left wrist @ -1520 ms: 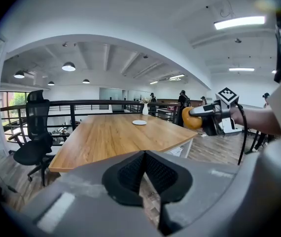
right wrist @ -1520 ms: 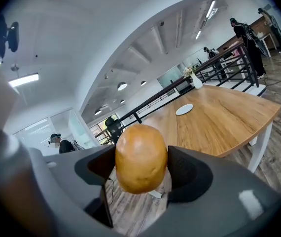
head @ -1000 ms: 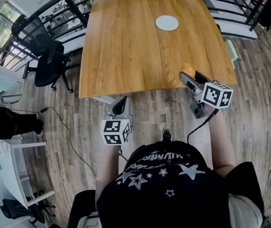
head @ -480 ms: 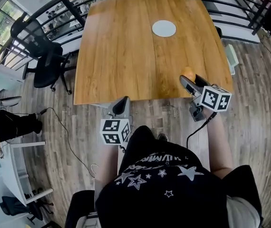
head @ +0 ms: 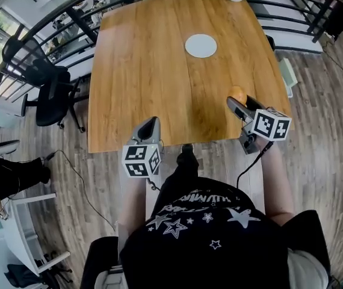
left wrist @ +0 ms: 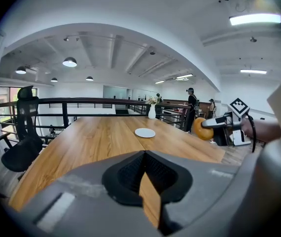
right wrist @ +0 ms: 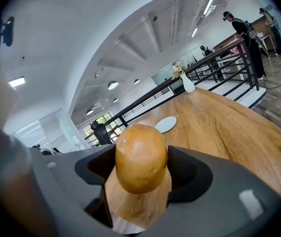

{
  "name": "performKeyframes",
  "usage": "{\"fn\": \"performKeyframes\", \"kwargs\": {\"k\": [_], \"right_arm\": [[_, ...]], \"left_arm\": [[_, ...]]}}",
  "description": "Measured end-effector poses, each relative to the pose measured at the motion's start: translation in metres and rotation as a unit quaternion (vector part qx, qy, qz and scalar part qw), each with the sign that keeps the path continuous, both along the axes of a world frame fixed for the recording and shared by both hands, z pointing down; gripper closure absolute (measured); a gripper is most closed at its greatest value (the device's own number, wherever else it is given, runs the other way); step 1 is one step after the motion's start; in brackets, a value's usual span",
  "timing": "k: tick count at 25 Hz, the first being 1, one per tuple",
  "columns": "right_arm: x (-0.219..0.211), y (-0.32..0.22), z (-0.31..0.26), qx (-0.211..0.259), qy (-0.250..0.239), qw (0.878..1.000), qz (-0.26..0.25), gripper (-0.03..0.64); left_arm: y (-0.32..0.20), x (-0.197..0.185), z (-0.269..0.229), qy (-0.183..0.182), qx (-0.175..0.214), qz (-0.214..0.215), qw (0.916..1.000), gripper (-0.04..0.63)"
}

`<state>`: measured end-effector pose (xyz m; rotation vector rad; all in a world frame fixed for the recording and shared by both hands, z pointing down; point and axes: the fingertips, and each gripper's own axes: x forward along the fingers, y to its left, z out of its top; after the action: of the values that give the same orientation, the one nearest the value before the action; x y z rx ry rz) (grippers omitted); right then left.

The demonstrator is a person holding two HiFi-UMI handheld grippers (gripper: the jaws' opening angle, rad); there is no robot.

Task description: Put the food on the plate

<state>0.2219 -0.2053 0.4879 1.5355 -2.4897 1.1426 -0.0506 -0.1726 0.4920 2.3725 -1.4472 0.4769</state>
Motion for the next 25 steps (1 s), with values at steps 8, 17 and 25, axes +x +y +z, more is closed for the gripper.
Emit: {"fn": "performKeyframes", "kwargs": {"k": [8, 17, 25], "right_arm": [[0.016, -0.077, -0.013, 0.002, 0.027, 0.999, 0.029, 0.282], [0.005, -0.149, -0.017, -0.001, 0.067, 0.997, 0.033, 0.282], [-0.007, -0.209, -0.017, -0.009, 0.099, 0.995, 0.032, 0.282]], "left_arm": [[-0.091, 0.0, -0.018, 0.013, 0.014, 0.012, 0.9997, 0.595], [-0.162, -0.012, -0.026, 0.028, 0.016, 0.023, 0.9992, 0.595], [-0.215, -0.016, -0.031, 0.031, 0.014, 0.049, 0.9982, 0.595]]}}
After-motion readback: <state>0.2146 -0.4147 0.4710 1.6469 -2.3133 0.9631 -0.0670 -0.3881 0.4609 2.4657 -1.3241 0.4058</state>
